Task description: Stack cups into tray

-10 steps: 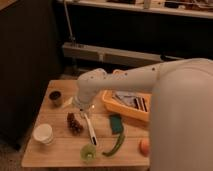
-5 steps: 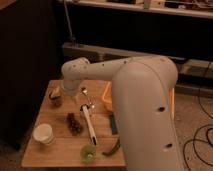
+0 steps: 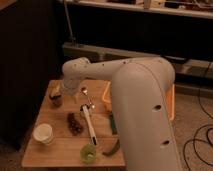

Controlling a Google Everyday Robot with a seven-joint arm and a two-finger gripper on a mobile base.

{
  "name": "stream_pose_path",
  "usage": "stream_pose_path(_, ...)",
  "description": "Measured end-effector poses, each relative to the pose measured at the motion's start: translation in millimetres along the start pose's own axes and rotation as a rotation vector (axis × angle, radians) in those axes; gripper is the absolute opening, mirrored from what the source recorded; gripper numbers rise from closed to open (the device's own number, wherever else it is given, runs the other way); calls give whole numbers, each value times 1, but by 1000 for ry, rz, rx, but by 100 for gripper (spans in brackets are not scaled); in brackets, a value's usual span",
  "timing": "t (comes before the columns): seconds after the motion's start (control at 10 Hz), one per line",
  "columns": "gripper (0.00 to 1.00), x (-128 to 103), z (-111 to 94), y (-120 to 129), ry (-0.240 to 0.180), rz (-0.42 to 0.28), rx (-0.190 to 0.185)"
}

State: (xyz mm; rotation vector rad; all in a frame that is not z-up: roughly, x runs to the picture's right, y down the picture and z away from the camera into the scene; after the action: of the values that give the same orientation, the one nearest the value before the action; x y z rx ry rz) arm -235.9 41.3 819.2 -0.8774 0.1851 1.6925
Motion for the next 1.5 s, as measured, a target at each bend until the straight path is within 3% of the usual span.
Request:
stream_pose_path(0.3, 80, -39, 18, -4, 3, -21, -16)
stream_pose_path(0.5, 80, -51, 26, -4, 7, -20, -23)
stream_pose_path(0.7, 79, -52, 39, 0, 24, -18, -34)
stream_pose_path(0.9, 60, -50, 49, 4, 37, -22, -47)
stream_pose_path(1.1, 48, -47, 61, 11, 56, -28, -52)
stream_pose_path(1.5, 48, -51, 85, 17, 92, -21, -62)
